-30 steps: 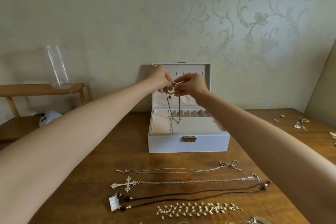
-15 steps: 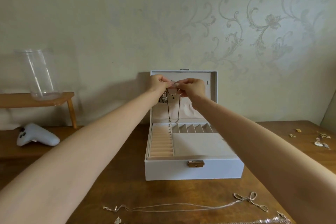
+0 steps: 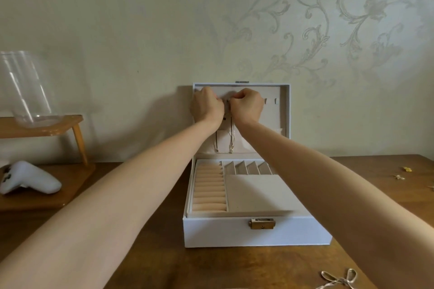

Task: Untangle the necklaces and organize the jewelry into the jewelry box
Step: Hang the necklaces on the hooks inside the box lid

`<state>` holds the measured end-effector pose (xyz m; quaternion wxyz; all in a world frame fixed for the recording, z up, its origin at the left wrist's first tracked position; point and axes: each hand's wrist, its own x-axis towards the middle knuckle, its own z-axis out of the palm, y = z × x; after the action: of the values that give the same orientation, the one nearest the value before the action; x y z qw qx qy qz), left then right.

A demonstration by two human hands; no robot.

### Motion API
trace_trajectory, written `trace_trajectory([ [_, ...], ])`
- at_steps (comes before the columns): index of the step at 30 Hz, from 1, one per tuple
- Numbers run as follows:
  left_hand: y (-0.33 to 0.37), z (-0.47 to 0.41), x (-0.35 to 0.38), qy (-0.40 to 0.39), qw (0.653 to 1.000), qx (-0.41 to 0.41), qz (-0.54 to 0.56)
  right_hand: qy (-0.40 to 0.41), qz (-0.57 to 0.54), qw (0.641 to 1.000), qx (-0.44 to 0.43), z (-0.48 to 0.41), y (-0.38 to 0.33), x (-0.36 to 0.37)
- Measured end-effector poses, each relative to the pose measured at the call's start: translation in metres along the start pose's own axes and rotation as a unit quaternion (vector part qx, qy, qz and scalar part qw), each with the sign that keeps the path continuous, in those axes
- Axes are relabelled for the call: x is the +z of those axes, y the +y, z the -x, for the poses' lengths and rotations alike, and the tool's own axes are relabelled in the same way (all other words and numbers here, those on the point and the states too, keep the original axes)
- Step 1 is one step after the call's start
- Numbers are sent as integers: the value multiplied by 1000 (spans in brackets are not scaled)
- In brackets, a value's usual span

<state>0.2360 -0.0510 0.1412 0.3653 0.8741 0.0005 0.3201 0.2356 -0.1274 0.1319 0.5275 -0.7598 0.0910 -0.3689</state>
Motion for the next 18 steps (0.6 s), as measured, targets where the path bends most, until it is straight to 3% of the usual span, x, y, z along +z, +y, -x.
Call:
trace_trajectory([
  [10,-18,25,-5,-8,997,72,-2,-77,-88,991,70,17,12,-14],
  [18,-37,43,-8,-68,997,0,38,-115,-157,973,128,46,26,-26],
])
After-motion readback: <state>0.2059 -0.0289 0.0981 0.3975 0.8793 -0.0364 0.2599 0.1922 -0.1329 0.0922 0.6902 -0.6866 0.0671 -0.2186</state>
